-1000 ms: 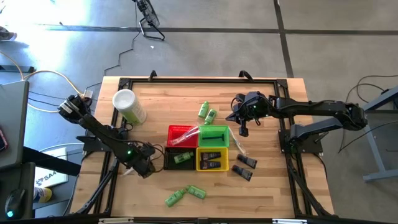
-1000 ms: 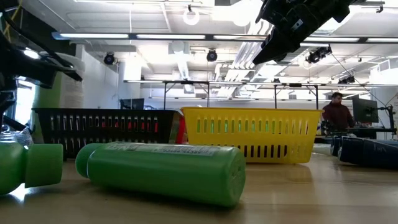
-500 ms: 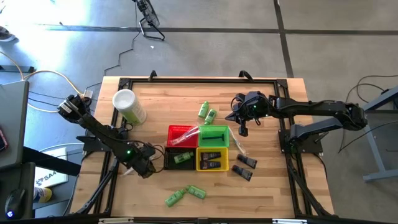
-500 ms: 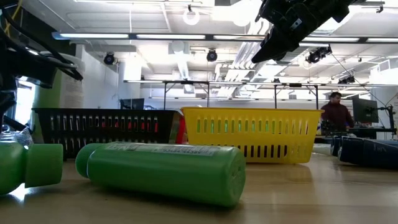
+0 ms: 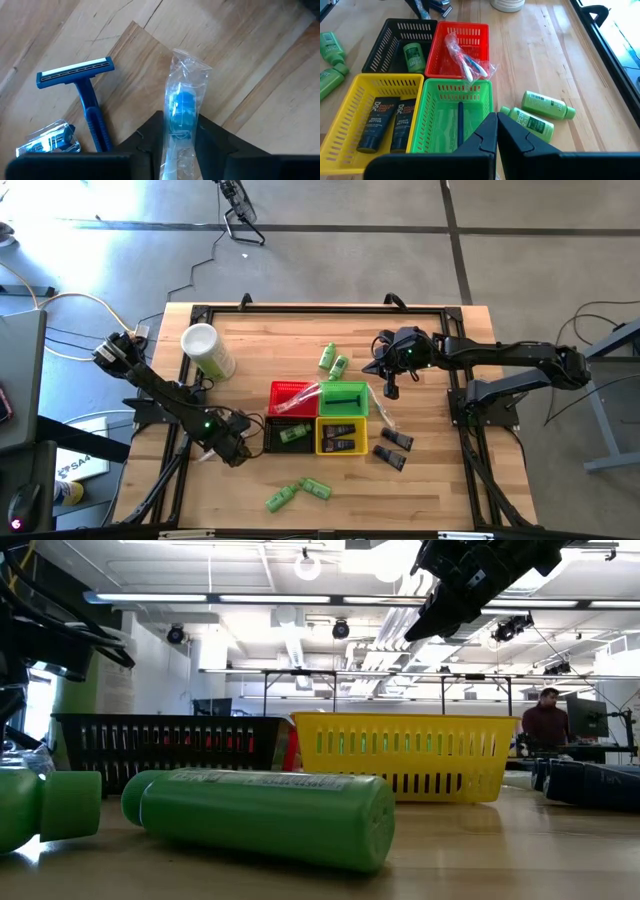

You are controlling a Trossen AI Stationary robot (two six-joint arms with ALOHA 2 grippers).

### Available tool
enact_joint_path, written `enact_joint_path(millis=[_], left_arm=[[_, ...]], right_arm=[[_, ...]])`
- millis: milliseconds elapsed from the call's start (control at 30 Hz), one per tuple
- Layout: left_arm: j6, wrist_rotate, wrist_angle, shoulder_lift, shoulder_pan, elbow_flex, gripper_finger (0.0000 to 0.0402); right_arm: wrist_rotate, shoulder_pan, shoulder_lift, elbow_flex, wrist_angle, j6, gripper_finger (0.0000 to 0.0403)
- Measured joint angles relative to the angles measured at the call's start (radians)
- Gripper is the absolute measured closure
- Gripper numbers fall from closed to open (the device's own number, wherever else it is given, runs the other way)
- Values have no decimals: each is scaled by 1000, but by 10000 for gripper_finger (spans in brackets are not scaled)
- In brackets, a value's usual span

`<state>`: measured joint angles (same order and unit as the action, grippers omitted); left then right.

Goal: Pick & Place Travel size toiletries
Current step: Put the blue toothbrush into the red bin

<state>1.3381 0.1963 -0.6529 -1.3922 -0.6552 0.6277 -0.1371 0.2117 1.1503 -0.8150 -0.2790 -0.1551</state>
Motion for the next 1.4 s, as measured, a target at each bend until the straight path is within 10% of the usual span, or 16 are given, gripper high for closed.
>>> enact_joint_path(millis=[967,1200,1400], left_arm=[[-51,-44,-141,75,1,180,337],[-85,58,-385,81,1,365,337],[-176,348,-486,81,1,526,336]], right_arm=[[0,0,0,0,-1,-34,401],[0,0,0,0,0,-60,401],[-1,0,0,0,0,-86,400]])
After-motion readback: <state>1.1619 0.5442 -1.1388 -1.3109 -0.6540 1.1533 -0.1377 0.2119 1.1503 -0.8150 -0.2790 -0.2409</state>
